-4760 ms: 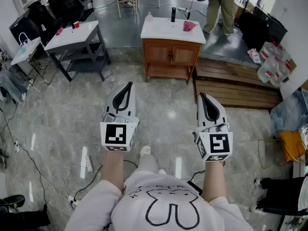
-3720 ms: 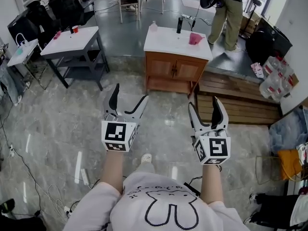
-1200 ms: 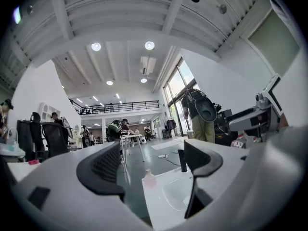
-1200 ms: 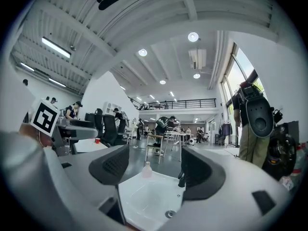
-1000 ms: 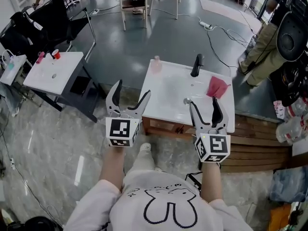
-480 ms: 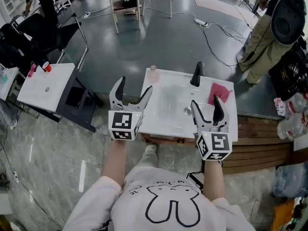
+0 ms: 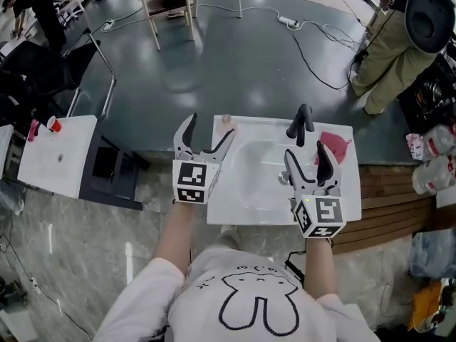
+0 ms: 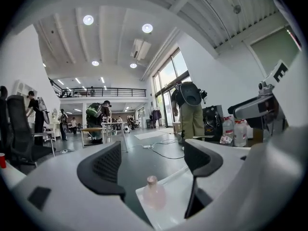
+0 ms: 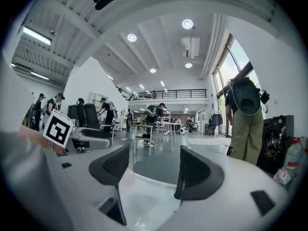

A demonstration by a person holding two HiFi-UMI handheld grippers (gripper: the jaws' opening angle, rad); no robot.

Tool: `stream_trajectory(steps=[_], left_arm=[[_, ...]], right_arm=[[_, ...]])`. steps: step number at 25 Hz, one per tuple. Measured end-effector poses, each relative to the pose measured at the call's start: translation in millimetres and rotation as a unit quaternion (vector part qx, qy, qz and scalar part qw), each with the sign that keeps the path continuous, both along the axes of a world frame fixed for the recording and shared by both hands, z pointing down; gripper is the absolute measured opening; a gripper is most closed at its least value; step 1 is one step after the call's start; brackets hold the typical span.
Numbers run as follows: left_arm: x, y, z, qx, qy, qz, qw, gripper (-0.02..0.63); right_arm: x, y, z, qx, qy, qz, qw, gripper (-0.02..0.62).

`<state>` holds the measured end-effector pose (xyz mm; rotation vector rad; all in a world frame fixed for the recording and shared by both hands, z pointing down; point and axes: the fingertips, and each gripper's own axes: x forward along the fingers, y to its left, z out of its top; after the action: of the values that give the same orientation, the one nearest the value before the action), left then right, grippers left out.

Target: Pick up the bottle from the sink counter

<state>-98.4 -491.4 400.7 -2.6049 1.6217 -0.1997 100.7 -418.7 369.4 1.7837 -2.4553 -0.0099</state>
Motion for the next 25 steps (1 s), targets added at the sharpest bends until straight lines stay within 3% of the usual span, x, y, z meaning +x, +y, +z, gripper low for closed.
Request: stream_trajectory(steps=[7, 14, 19, 22, 25], left_arm=[[7.5, -56.3, 37.7, -0.029, 0.009, 0.032, 0.999, 0.414], [25.1, -90.0, 88.2, -0.073, -0.006, 0.062, 0.9954, 0.414], [28.3, -105.8, 114.9, -0.086, -0.017, 0.06, 0.9943, 0.411], [27.3, -112.9, 123.7, -0.083, -0.019, 0.046, 0.9953, 0.316], [32.3, -118.3, 139.7, -0.101, -0.024, 0.052, 0.9932, 0.316]], right_arm=[[-6.5, -39.2, 22.1, -0.029, 0.01, 0.026, 0.999, 0.331], [-4.5, -60.5, 43.2, -0.051, 0.013, 0.042, 0.998, 0.331], [-3.0, -66.0, 59.1, -0.066, 0.01, 0.046, 0.997, 0.331], [-2.4, -67.0, 65.0, -0.072, 0.009, 0.046, 0.996, 0.331], [-1.4, -68.7, 68.6, -0.075, 0.009, 0.046, 0.996, 0.331]])
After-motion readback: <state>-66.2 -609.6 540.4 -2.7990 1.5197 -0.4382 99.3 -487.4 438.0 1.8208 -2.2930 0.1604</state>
